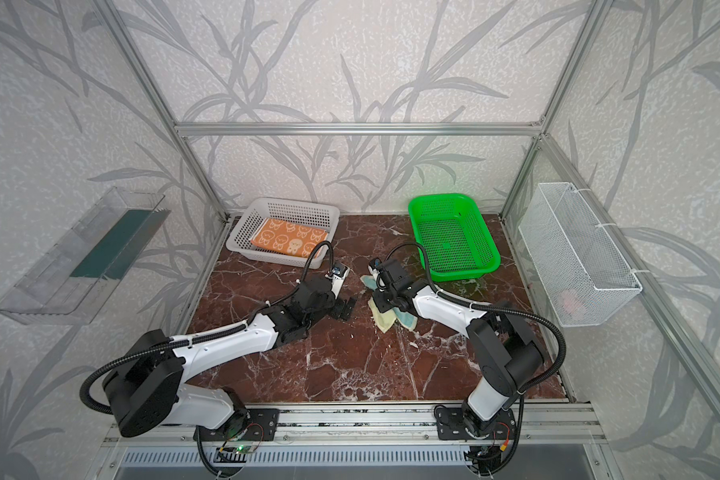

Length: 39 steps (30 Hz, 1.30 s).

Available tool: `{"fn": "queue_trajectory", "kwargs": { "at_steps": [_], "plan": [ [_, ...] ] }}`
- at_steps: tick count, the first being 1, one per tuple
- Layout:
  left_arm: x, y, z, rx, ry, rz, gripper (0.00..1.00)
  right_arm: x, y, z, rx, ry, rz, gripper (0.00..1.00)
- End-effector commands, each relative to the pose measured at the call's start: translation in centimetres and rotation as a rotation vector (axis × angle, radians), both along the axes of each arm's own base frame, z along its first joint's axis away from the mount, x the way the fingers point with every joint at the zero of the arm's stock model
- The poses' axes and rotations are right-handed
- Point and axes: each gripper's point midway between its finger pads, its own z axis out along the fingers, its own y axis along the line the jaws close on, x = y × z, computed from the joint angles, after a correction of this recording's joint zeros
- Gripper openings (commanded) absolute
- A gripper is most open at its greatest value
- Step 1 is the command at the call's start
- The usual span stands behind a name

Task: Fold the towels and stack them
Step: 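Release the blue-and-cream towel and move both grippers to its edges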

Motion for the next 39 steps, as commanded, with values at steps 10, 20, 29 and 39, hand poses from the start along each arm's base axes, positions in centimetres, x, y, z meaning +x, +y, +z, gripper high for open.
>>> {"fn": "queue_trajectory", "kwargs": {
  "at_steps": [10,20,29,39],
  "plan": [
    [-0.8,-1.2,-1.5,0.054,0.123,-0.06,0.95,3.1,1.8,3.9,0.064,-0.079,0.02,0.74],
    [-2.7,-4.7,-3.8,0.068,0.177,-0.192,0.92,1.9,-6.0,4.4,0.027,-0.097,-0.151,0.75],
    [-1.8,-6.1,-2.9,0.041,0.107,-0.179,0.92,-3.3,-10.8,0.8,-0.048,-0.024,-0.23,0.75],
    [-1.6,-5.8,-2.8,0.047,0.093,-0.16,0.92,-5.8,-9.5,-0.7,0.025,0.105,-0.188,0.7]
  ]
}}
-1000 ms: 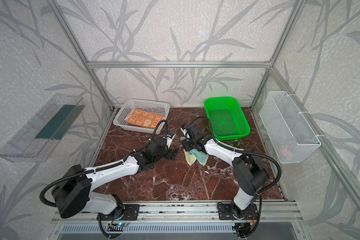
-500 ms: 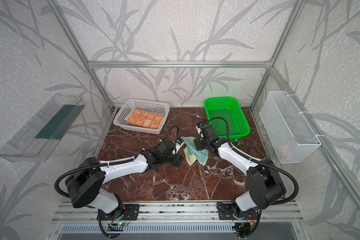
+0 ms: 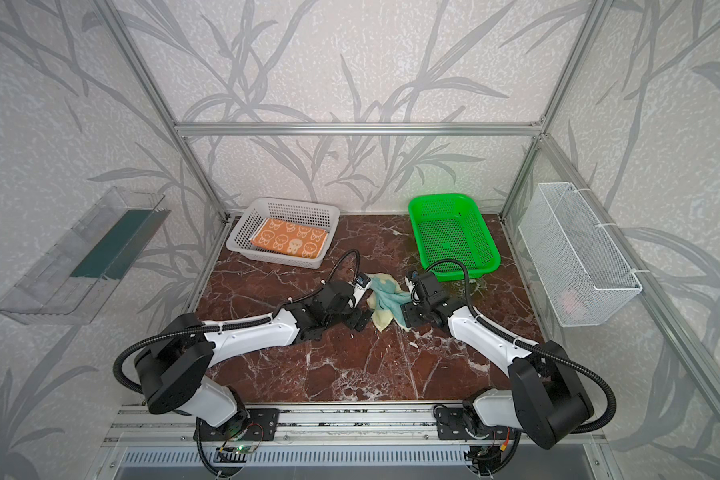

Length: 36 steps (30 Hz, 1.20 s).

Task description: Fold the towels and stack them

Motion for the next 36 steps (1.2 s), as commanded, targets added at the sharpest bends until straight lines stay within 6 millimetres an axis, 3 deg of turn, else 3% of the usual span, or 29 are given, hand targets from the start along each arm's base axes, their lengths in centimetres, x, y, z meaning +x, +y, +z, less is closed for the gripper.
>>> {"fn": "queue_trajectory", "kwargs": {
  "at_steps": [1,9,19,23,26,31,36],
  "plan": [
    [0.6,-0.3,1.0,-0.011,-0.034,0.014,0.92,-0.5,1.0,0.3,0.059,0.028,0.01,0.69],
    [0.5,0.1,1.0,-0.007,-0.046,0.019,0.92,-0.3,2.9,-2.3,0.093,0.117,0.03,0.64],
    [0.5,0.5,0.7,0.014,-0.053,0.026,0.92,1.7,4.3,-2.8,0.092,0.12,0.05,0.41],
    [0.5,0.7,0.5,0.028,-0.06,0.028,0.92,1.9,4.6,-2.5,0.098,0.122,0.06,0.42],
    [0.6,0.7,0.4,0.036,-0.063,0.026,0.92,1.8,5.1,-2.5,0.116,0.132,0.072,0.49],
    [0.6,0.5,0.3,0.046,-0.063,0.011,0.92,1.6,6.0,-3.3,0.143,0.172,0.091,0.55],
    [0.6,0.7,0.2,0.055,-0.066,0.009,0.92,1.8,6.6,-4.7,0.145,0.203,0.082,0.54]
  ]
}}
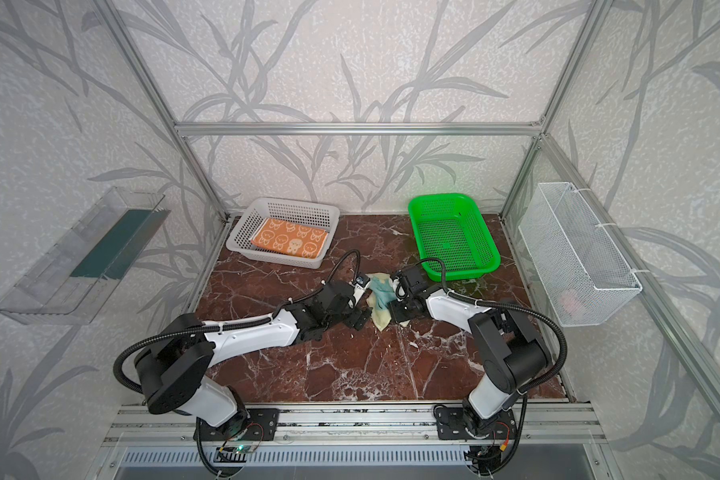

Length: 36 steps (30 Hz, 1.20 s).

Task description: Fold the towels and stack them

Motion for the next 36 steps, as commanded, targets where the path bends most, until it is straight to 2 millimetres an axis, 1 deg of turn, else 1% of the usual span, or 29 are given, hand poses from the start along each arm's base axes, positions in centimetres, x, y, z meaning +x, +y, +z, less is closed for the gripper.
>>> {"fn": "queue_trajectory", "kwargs": {
  "at_steps": [1,2,3,7,9,10,15,19,24,26,30,34,36],
  "plan": [
    [0.0,0.2,0.1,0.012,-0.018,-0.002,0.92,0.6,1.1,0.0,0.031,0.008,-0.005,0.52],
    [0.0,0.2,0.1,0.016,-0.019,0.0,0.92,0.6,1.2,-0.1,0.032,0.01,-0.007,0.5],
    [0.0,0.3,0.1,0.019,-0.021,0.001,0.92,0.8,1.2,-0.1,0.036,0.008,-0.011,0.44],
    [0.0,0.6,0.2,0.03,-0.028,0.002,0.92,0.9,1.0,0.1,0.025,0.007,-0.018,0.14],
    [0.0,0.9,0.6,0.032,-0.044,0.009,0.92,1.0,0.8,0.8,0.015,-0.009,-0.017,0.08],
    [0.1,1.1,0.7,0.034,-0.053,0.013,0.92,1.0,0.7,1.3,0.013,-0.022,-0.017,0.01],
    [0.3,1.7,1.7,0.029,-0.102,0.031,0.93,1.0,0.4,4.7,0.006,-0.088,0.001,0.0],
    [0.1,1.8,1.8,0.023,-0.117,0.021,0.93,0.5,0.8,7.2,0.002,-0.14,0.039,0.0],
    [-0.2,1.8,1.5,0.027,-0.106,0.007,0.94,0.4,0.3,8.6,-0.01,-0.185,0.037,0.0],
    [-0.3,1.8,1.7,0.017,-0.112,0.007,0.94,0.6,0.5,9.3,0.003,-0.203,0.045,0.0],
    [-0.4,2.2,2.0,0.014,-0.139,0.014,0.94,1.3,2.0,10.9,0.054,-0.232,0.071,0.0],
    [-0.3,3.4,2.8,0.024,-0.175,0.054,0.94,2.0,4.4,12.6,0.076,-0.267,0.122,0.0],
    [-0.4,4.1,3.1,0.03,-0.192,0.069,0.94,2.2,5.7,13.1,0.091,-0.271,0.153,0.0]
  ]
}}
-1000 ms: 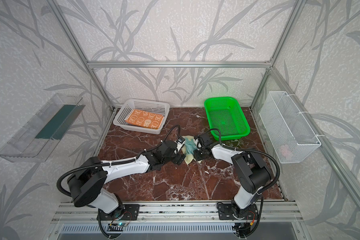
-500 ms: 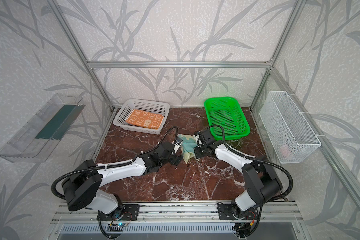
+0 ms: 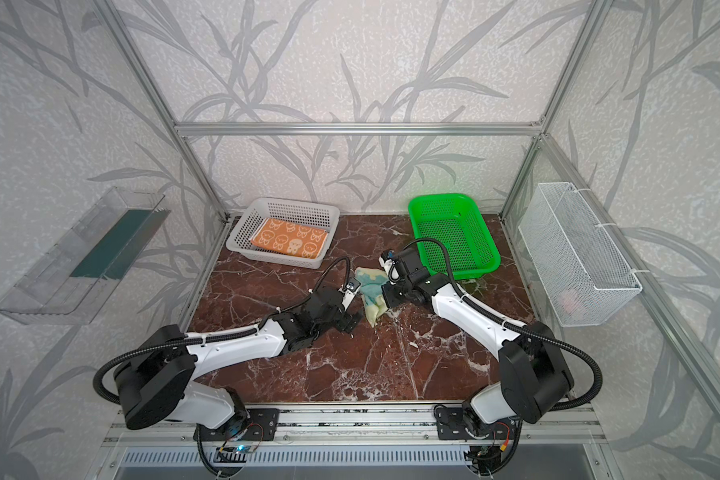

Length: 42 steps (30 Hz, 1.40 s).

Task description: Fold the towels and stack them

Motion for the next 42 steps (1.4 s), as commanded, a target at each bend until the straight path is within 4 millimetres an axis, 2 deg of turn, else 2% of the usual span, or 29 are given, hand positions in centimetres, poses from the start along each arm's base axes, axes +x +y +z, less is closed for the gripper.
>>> {"fn": "queue_trajectory", "kwargs": {
  "at_steps": [1,4,10,15,17,20,21,24,26,32,37,42],
  "plan": [
    [0.2,1.2,2.0,-0.009,-0.078,0.037,0.94,0.3,2.7,1.4,0.034,-0.019,0.074,0.0],
    [-0.1,2.3,2.2,0.01,-0.102,0.056,0.94,0.7,4.9,1.0,0.066,0.007,0.108,0.0],
    [-0.3,4.4,1.4,0.101,-0.106,0.107,0.94,2.1,8.0,-3.0,0.068,0.106,0.142,0.0],
    [-0.1,5.2,1.0,0.142,-0.129,0.132,0.94,3.4,9.0,-5.4,0.048,0.143,0.134,0.0],
    [0.1,5.2,1.1,0.153,-0.142,0.133,0.95,3.7,9.1,-5.7,0.042,0.146,0.131,0.0],
    [0.7,5.3,1.3,0.174,-0.165,0.155,0.97,3.9,9.4,-5.3,0.045,0.141,0.137,0.05],
    [1.0,5.3,1.3,0.187,-0.166,0.158,0.99,4.0,9.4,-5.2,0.045,0.137,0.136,0.09],
    [1.5,4.6,1.1,0.212,-0.154,0.142,0.99,4.1,9.3,-4.3,0.042,0.114,0.139,0.24],
    [1.7,4.0,1.0,0.22,-0.144,0.125,0.99,4.2,9.2,-3.6,0.038,0.095,0.142,0.3],
    [2.1,2.4,0.9,0.24,-0.14,0.055,0.99,4.7,8.1,-2.0,0.007,0.04,0.133,0.34],
    [2.2,1.7,0.8,0.242,-0.109,-0.05,0.99,5.6,6.3,-0.6,-0.004,-0.003,0.087,0.43],
    [3.2,1.5,1.6,0.181,-0.07,-0.077,0.97,6.1,4.9,1.2,0.013,-0.069,0.06,0.5]
  ]
}}
